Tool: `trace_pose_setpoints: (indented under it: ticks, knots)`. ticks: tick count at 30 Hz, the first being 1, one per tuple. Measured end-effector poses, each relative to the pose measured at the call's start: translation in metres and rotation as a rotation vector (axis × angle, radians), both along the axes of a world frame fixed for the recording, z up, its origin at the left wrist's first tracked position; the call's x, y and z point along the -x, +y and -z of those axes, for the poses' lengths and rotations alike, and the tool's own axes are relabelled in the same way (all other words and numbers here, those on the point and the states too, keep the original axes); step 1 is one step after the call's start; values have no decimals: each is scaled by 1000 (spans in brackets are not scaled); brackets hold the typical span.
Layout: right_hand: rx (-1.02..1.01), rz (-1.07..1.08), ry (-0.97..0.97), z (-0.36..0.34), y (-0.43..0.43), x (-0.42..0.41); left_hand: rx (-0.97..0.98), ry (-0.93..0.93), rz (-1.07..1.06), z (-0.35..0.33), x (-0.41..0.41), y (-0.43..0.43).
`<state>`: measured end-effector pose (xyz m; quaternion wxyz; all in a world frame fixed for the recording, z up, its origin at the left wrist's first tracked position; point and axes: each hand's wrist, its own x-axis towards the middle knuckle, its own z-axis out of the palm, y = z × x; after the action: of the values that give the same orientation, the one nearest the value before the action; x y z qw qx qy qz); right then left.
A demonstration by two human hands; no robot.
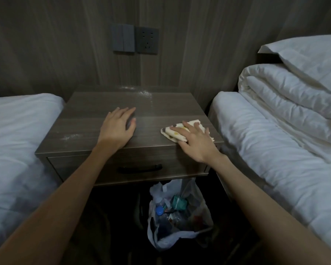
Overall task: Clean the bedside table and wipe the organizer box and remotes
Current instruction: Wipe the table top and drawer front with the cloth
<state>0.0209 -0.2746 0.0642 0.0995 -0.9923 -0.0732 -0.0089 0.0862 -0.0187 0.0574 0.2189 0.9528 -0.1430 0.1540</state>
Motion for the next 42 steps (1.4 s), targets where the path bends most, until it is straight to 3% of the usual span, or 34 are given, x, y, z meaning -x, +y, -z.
trace_pose_setpoints:
  ticks: [4,8,12,17,25,33,42]
  knots:
    - [-33,-100,-137,12,0,20,-5,-21,-19,0,2,-1]
    - [-32,-179,-149,8,-4,41,13,-71,-4,-5,8,-2]
    - [-225,-168,-260,-10,-9,30,-2,-135,19,-8,15,9]
    - [-308,-151,-373,-31,0,-38,-9,-177,-67,-10,13,33]
    - [-308,2,-338,-27,36,-179,-93,-138,-123,1,-1,52]
    - [-137,109,-340,-3,47,-306,-48,-80,-91,9,-11,53]
    - [-38,51,-248,24,61,-362,-49,-89,-141,13,-16,51]
